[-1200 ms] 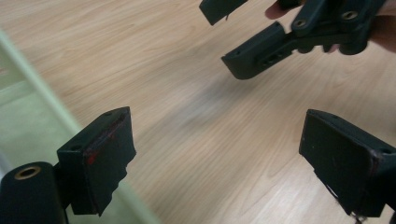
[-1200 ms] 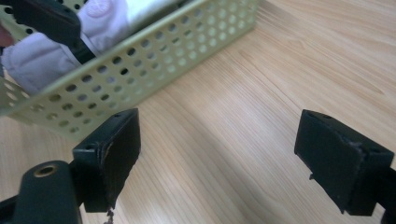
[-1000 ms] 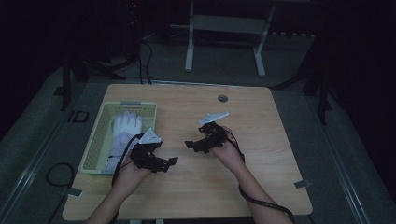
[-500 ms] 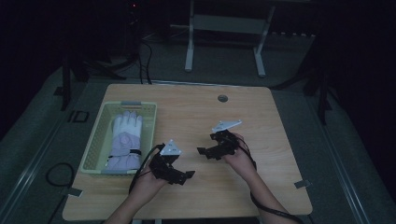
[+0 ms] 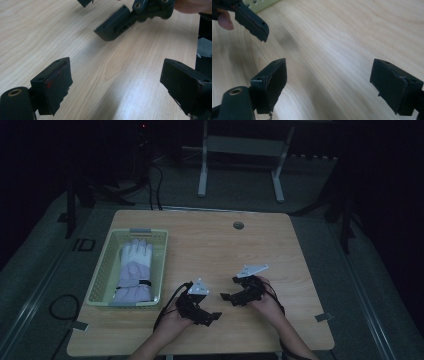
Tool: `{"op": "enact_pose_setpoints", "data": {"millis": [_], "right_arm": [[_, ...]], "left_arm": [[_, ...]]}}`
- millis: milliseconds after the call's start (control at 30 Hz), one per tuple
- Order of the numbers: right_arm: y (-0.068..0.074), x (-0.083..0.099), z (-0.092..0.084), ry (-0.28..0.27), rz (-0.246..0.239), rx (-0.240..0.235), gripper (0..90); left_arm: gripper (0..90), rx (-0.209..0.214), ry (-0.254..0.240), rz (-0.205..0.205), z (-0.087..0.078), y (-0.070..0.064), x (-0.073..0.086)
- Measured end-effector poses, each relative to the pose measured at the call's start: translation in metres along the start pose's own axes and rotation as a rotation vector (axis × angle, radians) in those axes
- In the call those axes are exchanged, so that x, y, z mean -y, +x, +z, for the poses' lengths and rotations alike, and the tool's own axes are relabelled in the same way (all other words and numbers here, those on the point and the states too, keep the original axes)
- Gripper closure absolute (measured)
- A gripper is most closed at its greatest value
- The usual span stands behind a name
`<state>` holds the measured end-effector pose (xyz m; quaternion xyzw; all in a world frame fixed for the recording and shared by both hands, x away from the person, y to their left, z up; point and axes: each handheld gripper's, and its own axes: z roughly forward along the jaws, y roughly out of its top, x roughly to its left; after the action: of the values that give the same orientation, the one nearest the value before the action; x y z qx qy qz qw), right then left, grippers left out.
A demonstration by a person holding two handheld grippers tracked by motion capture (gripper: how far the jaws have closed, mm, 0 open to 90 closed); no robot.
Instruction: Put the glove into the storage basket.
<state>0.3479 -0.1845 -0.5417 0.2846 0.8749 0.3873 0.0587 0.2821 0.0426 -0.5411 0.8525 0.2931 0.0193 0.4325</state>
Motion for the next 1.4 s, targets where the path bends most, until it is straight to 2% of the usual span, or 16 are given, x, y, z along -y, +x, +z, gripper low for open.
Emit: {"op": "enact_pose_setpoints", "data": {"millis": [100,333,433,533,767,933,1000,1100,1200,1267,1400], "right_arm": [[0.001,0.009,0.001,0.01,-0.009,0.0,14.0],[0.003,0.023,-0.001,-0.014,-0.013,0.004,13.7],[0.003,0.029,-0.003,-0.024,-0.016,0.023,13.7],[0.004,0.034,-0.007,-0.038,-0.01,0.022,13.6],[0.004,0.048,-0.016,-0.053,-0.009,0.041,13.7],[0.003,0.054,-0.024,-0.053,-0.025,0.065,13.7],[0.001,0.058,-0.028,-0.053,-0.03,0.074,13.7],[-0.003,0.062,-0.032,-0.054,-0.005,0.075,13.7],[-0.006,0.063,-0.035,-0.073,0.006,0.077,13.7],[-0.007,0.065,-0.036,-0.078,0.012,0.073,13.7],[-0.008,0.066,-0.037,-0.077,0.017,0.073,13.8]], "left_arm": [[10.6,0.002,0.008,0.015,0.006,-0.004,0.002],[10.6,0.024,-0.012,0.037,0.016,-0.012,0.007],[10.6,0.0,0.002,0.059,0.019,-0.017,0.009],[10.6,-0.001,0.007,0.085,0.02,-0.022,0.01],[10.6,0.032,0.012,0.079,0.026,-0.029,0.015],[10.6,0.043,0.018,0.099,0.028,-0.031,0.017],[10.6,0.047,0.002,0.094,0.028,-0.031,0.018],[10.7,0.038,-0.03,0.109,0.025,-0.032,0.019],[10.7,0.05,-0.058,0.09,0.023,-0.03,0.02],[10.7,0.057,-0.058,0.079,0.022,-0.028,0.021],[10.8,0.055,-0.051,0.086,0.023,-0.028,0.021]]}}
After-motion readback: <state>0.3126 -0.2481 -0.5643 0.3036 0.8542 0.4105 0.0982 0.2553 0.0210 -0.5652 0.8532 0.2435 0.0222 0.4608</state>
